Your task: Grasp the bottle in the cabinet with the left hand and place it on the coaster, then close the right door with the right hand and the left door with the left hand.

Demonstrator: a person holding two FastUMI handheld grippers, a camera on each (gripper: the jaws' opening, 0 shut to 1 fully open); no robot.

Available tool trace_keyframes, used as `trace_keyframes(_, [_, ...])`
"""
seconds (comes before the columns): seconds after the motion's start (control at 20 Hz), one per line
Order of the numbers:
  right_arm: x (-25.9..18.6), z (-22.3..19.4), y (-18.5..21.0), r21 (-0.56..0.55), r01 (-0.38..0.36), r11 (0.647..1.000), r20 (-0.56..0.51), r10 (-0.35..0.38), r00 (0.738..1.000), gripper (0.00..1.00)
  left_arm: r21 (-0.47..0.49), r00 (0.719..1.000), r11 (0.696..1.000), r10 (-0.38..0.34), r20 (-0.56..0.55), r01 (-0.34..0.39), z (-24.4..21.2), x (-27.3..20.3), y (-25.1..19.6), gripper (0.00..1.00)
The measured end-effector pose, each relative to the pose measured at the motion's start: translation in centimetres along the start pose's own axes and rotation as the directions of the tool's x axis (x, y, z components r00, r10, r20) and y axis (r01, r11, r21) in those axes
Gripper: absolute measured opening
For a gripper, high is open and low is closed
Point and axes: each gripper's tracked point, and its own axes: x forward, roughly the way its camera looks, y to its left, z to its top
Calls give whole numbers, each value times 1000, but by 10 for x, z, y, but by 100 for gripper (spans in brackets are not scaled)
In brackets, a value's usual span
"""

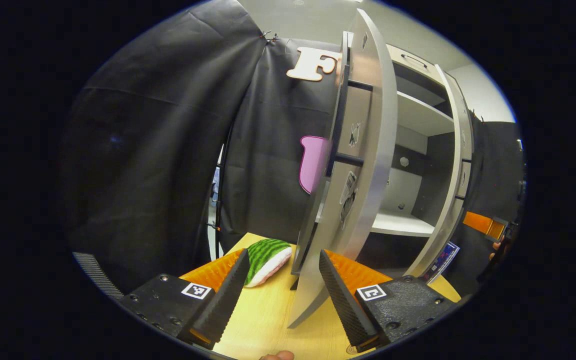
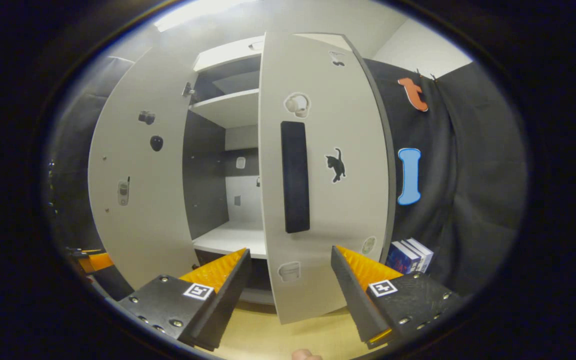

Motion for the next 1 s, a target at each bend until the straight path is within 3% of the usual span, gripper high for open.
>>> trace_keyframes(0.05, [1, -1, 1, 0, -1, 1000, -1, 1, 1000, 97, 3, 1000, 1000, 1, -4, -1, -1, 2, 0, 84])
trace_keyframes(0.15, [4, -4, 3, 2, -1, 1000, -6, 1, 1000, 97, 9, 1000, 1000, -3, -12, 3, -2, 1, 0, 84])
trace_keyframes(0.2, [6, -4, 5, 5, 0, 1000, -7, 0, 1000, 97, 12, 1000, 1000, -8, -15, 8, 0, 1, 0, 90])
trace_keyframes(0.85, [14, -15, -5, 24, 39, 999, -27, -38, 999, 97, 30, 998, 999, -27, -58, 29, -4, 3, -1, 90])
trace_keyframes(0.9, [14, -16, -7, 26, 41, 999, -29, -41, 999, 93, 25, 998, 999, -27, -58, 28, -4, 3, 0, 90])
trace_keyframes(1.0, [14, -17, -10, 30, 46, 998, -33, -45, 998, 97, 15, 998, 1000, -27, -59, 28, -4, 2, 0, 90])
